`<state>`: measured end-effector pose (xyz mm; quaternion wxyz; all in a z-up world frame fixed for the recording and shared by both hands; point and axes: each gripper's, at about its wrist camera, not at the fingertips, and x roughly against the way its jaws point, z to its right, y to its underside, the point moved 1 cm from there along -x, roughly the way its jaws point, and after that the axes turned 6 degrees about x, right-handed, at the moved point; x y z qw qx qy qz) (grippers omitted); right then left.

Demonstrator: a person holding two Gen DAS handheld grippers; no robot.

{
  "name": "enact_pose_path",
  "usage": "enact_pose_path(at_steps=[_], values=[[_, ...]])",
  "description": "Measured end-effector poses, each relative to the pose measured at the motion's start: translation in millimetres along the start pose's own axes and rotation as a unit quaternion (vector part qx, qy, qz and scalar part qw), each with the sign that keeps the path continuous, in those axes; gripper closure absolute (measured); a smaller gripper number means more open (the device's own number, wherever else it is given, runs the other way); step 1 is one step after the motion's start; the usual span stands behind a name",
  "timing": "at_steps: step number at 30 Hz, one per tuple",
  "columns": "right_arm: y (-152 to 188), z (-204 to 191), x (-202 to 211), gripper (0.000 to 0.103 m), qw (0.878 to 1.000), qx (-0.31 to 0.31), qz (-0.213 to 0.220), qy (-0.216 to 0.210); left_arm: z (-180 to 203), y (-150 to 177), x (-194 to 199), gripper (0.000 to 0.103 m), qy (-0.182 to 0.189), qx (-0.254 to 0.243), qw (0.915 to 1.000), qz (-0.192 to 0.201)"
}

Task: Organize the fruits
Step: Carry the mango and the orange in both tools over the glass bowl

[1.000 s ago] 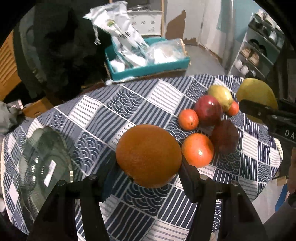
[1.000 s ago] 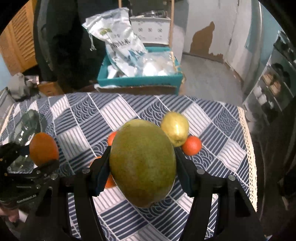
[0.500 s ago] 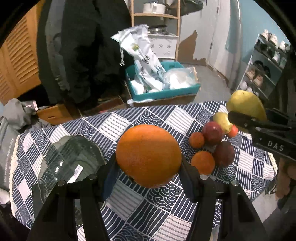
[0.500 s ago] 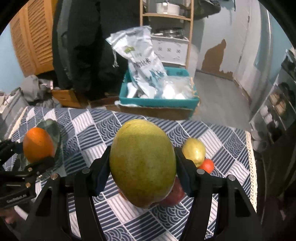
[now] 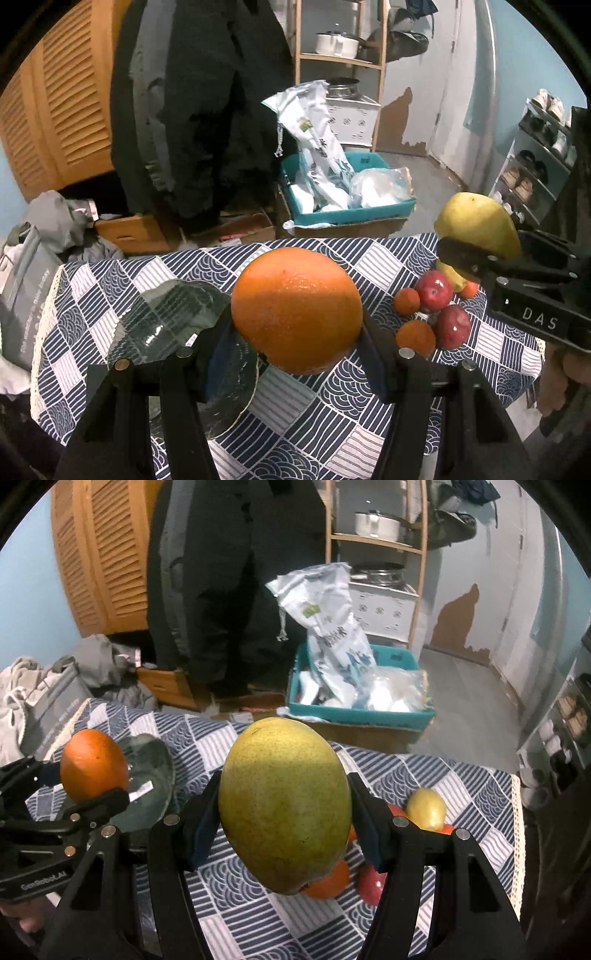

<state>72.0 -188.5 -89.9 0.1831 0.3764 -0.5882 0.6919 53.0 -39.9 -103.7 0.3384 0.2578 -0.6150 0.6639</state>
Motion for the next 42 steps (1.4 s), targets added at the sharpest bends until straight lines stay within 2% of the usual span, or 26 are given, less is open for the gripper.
enact_pose_path(at_steps=[9, 17, 29, 42], values=[[-17.4, -35.5, -8.3, 0.039, 1.0, 0.02, 0.0, -0.02, -30.2, -0.6, 5.6, 0.04, -0.021, 0.024, 0.9995, 0.002], [-27.1, -69.7, -29.9, 0.039, 0.998, 0.036, -0.017, -0.049, -63.5, 3.4, -1.0, 0.04, -0.046, 0.049, 0.9977, -0.007], [-30.0, -120.0, -87.8, 0.039, 0.992, 0.055, -0.074, -0.085, -126.0, 25.6, -26.0, 0.04, -0.096, 0.089, 0.9906, -0.039], [-8.9, -169.4, -150.5, 0.039, 0.982, 0.069, -0.136, -0.112, -179.2, 57.5, -61.5, 0.04, -0.131, 0.128, 0.9788, -0.091]])
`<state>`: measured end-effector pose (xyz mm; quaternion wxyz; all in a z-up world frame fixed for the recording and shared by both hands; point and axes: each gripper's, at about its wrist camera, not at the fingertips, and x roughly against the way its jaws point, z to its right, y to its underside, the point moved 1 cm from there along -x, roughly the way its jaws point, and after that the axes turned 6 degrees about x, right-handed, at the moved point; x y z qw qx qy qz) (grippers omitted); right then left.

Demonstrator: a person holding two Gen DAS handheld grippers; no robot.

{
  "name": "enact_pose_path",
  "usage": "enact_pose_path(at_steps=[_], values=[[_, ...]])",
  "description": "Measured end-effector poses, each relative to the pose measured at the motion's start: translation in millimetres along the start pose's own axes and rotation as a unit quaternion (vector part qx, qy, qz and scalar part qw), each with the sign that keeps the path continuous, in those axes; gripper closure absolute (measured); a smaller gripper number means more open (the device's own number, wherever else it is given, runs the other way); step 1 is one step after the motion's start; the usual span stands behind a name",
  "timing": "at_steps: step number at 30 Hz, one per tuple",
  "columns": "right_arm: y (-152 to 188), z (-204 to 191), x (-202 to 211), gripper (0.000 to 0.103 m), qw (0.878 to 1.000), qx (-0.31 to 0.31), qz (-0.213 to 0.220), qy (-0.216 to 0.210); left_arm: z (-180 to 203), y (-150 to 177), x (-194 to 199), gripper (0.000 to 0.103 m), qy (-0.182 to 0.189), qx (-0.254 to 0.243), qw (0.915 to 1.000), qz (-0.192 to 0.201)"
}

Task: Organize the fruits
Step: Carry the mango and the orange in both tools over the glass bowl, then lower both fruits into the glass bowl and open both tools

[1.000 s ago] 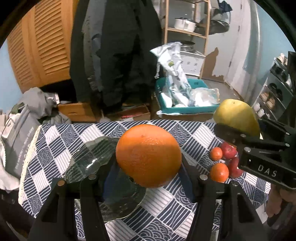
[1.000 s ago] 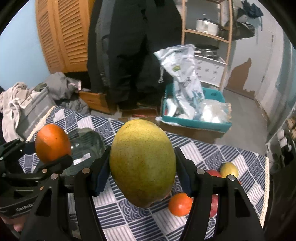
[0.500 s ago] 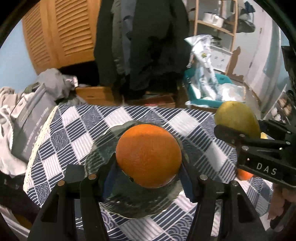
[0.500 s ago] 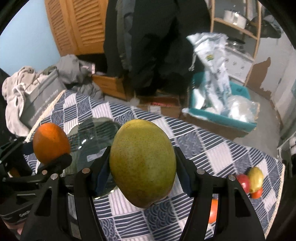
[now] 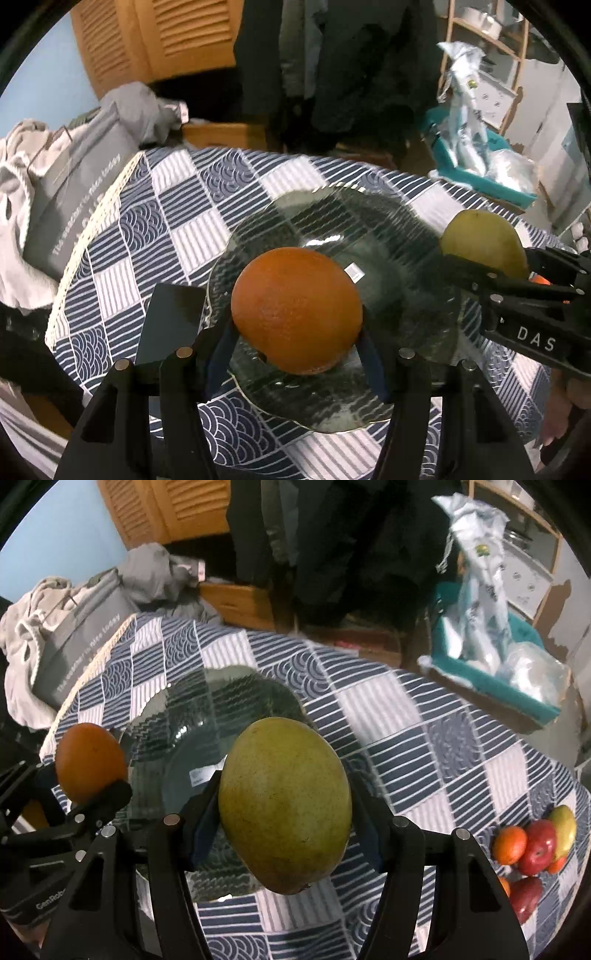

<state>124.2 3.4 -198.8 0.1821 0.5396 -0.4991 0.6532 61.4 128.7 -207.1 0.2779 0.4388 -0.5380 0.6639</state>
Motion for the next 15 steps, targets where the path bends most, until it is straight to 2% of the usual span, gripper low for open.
enact_pose_path(at_steps=[9, 15], values=[[9.7, -13.5, -29.2, 0.039, 0.999, 0.018, -0.029, 0.005, -8.7, 12.5, -33.7, 0.04, -0.012, 0.01, 0.9987, -0.049], [12.5, -16.0, -35.6, 0.039, 0.999, 0.027, -0.034, 0.013, -14.3, 18.6, -44.6, 0.04, -0.015, 0.018, 0.9973, -0.069]])
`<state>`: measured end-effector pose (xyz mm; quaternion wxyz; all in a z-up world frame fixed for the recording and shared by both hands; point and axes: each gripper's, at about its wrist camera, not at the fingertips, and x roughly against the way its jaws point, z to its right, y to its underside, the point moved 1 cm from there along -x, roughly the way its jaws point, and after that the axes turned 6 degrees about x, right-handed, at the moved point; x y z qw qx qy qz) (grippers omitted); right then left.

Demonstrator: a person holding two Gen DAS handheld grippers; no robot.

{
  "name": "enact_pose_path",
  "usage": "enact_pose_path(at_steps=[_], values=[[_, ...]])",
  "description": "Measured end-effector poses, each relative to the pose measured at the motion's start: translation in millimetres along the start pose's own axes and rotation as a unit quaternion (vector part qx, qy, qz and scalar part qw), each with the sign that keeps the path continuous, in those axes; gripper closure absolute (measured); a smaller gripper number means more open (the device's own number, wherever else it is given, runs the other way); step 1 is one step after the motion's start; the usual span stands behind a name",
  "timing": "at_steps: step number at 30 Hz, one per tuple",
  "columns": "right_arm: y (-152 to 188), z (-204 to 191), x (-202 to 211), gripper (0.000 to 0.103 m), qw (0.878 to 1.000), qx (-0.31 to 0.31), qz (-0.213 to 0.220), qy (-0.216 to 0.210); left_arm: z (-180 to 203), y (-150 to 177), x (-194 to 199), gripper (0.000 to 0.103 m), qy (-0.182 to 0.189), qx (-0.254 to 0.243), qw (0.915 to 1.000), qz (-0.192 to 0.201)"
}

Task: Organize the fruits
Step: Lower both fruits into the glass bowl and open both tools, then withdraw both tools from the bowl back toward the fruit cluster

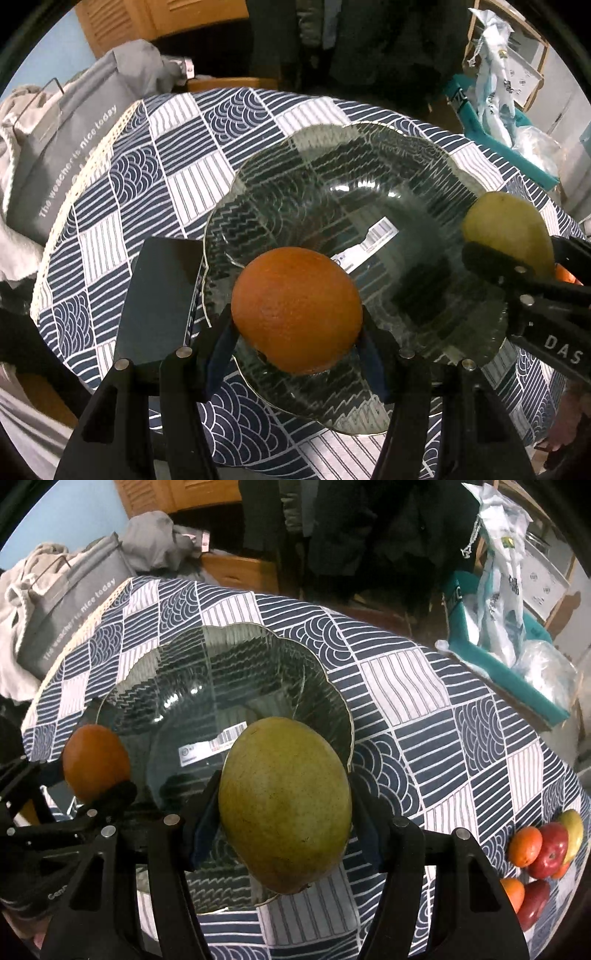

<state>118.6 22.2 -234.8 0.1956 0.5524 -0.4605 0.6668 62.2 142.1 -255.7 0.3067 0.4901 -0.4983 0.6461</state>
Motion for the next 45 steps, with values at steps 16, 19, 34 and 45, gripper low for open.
enact_pose_path(at_steps=[16, 19, 34, 45], values=[[-1.0, 3.1, -1.5, 0.035, 1.0, -0.007, -0.007, -0.011, 4.8, 7.5, -15.1, 0.029, -0.008, -0.01, 0.9994, -0.032], [-2.8, -0.2, 0.7, 0.031, 1.0, -0.007, -0.001, -0.028, 8.0, 4.9, -3.5, 0.021, -0.02, -0.021, 0.9995, -0.007], [-9.5, 11.4, 35.1, 0.031, 0.999, -0.017, 0.042, 0.001, 9.4, -0.9, 29.2, 0.021, -0.014, -0.025, 0.9993, 0.022], [-9.1, 20.4, 86.2, 0.031, 0.995, -0.014, 0.097, 0.035, 18.3, -6.4, 64.7, 0.021, 0.01, -0.022, 0.998, 0.058]])
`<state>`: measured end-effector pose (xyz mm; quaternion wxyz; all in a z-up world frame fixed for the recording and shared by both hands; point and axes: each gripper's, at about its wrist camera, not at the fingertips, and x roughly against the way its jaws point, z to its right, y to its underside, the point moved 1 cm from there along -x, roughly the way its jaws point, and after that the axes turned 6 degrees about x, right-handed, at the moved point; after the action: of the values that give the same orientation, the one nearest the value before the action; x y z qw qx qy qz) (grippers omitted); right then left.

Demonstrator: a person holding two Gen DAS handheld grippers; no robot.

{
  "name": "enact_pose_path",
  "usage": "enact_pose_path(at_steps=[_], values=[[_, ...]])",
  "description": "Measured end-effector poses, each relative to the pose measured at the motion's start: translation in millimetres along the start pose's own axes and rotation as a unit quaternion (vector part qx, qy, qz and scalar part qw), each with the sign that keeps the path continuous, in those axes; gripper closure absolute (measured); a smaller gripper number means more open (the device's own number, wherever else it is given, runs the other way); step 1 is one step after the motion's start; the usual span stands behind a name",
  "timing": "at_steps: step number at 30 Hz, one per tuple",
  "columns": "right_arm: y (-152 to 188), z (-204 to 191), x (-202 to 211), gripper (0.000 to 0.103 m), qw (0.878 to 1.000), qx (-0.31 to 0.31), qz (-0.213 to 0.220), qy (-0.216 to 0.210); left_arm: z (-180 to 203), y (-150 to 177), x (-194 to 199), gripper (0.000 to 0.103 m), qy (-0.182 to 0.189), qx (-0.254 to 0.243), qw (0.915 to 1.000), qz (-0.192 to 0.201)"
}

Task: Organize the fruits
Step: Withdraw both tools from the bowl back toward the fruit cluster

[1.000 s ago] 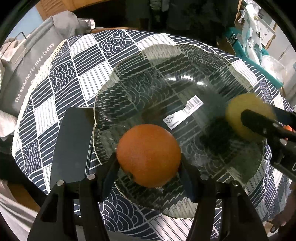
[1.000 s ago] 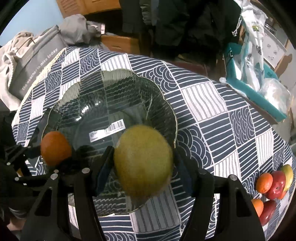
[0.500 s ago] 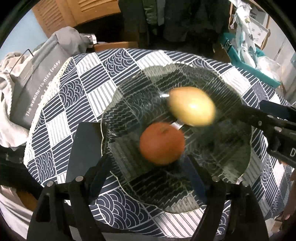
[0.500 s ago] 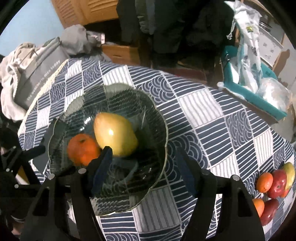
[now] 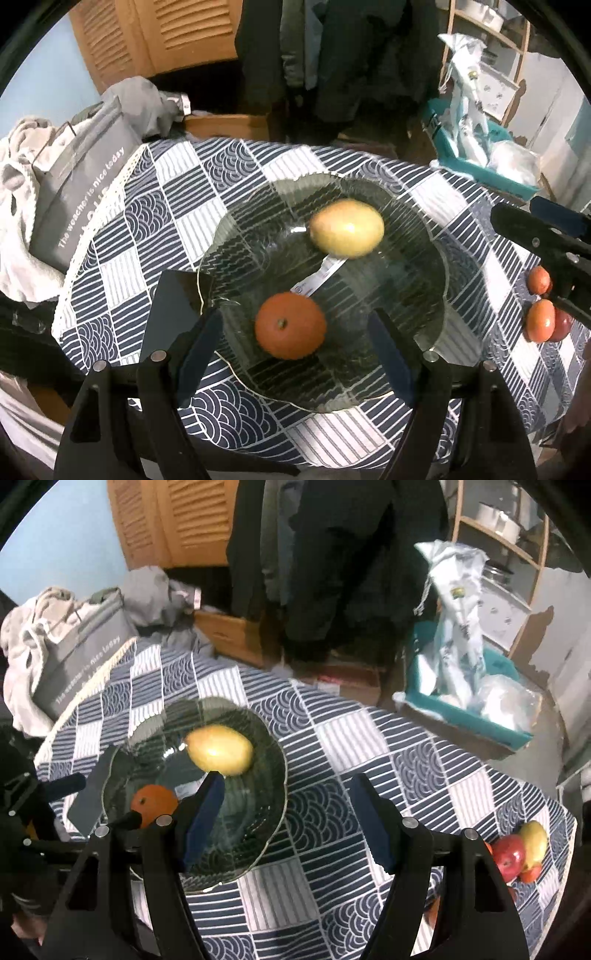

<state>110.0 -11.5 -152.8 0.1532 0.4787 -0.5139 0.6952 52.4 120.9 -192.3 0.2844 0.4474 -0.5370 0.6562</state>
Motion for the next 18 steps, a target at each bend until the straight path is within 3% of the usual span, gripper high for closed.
enact_pose_path(at_steps=[18], values=[[13.2, 44.9, 75.8, 0.031, 0.996, -0.03, 0.066, 0.047, 33.5, -11.4, 67.3, 0.021, 0.033, -0.019, 0.9966, 0.073]])
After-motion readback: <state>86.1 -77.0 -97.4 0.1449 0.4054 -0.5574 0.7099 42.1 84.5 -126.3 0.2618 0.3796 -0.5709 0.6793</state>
